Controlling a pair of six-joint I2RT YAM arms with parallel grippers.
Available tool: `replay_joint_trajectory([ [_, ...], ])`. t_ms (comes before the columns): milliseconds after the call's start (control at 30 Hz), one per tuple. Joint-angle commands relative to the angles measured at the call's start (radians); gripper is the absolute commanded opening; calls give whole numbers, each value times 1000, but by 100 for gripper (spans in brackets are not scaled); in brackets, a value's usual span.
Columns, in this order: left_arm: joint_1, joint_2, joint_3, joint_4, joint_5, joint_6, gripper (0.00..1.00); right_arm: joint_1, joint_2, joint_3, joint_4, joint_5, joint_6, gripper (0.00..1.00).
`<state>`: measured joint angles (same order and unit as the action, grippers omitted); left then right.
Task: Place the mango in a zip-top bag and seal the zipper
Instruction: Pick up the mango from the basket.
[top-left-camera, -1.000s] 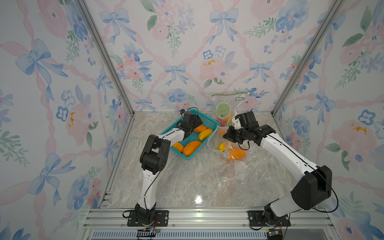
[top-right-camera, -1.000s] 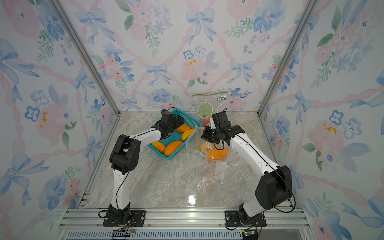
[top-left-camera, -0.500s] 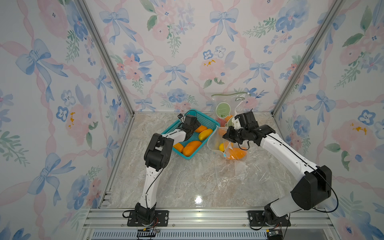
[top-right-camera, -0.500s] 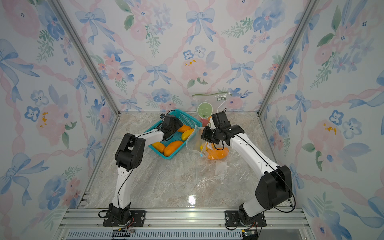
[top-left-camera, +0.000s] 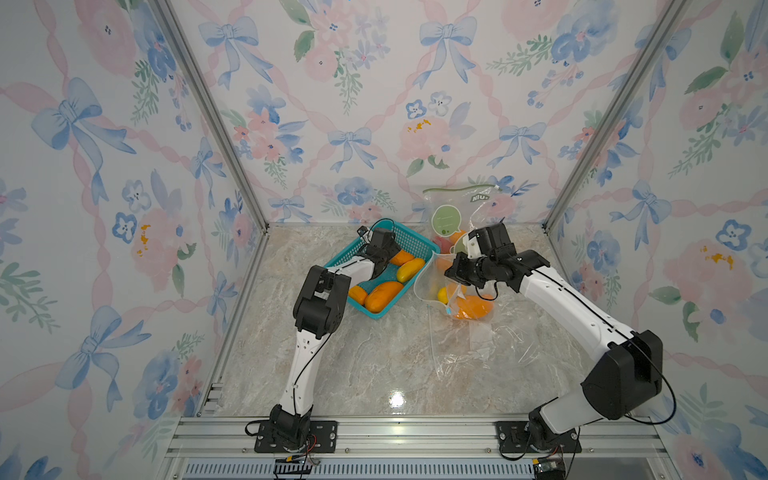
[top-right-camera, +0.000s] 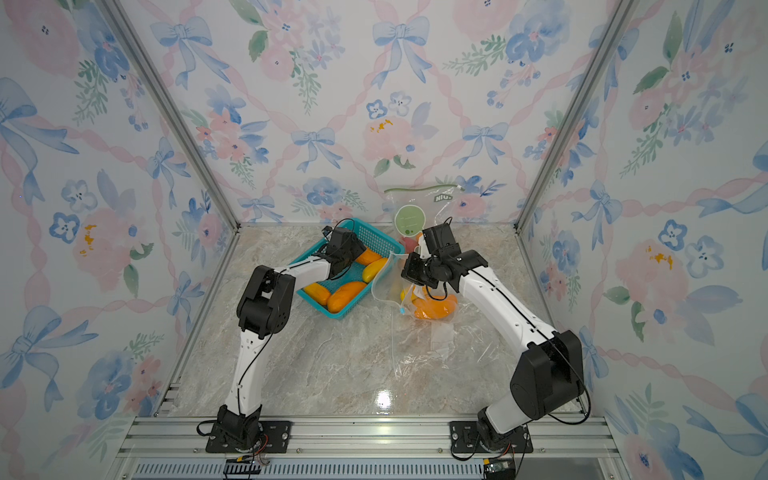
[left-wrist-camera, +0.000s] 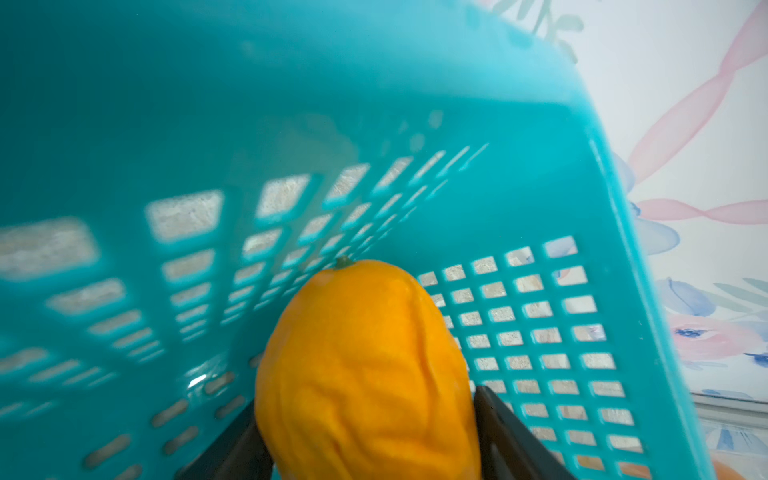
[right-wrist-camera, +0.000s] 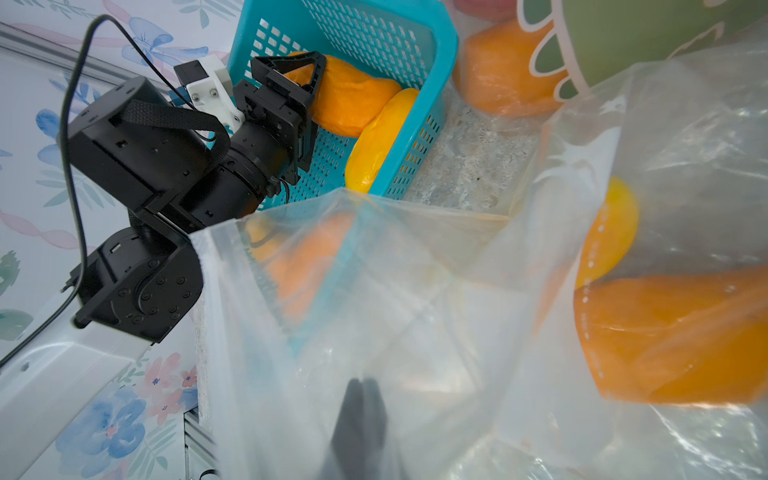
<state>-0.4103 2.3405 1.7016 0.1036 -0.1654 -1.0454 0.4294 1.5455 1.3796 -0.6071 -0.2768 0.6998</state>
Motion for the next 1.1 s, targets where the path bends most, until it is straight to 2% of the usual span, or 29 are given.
replay_joint_trajectory([
  [0,8,17,23,-27,18,1,65,13,16,-16,19,-7,9,0],
  [200,8,-29,15,-25,28,24,50,12,10,-17,20,-5,8,0],
  [567,6,-212,-47,-20,31,115,45,6,5,-15,24,-2,10,0],
  [733,-11,-358,-187,53,15,149,44,4,4,-10,23,-1,9,0],
  [933,-26,-573,-423,254,15,190,44,2,1,-11,26,0,10,0],
  [1067,-54,-694,-517,272,-17,244,45,2,-2,-14,32,-1,15,0],
])
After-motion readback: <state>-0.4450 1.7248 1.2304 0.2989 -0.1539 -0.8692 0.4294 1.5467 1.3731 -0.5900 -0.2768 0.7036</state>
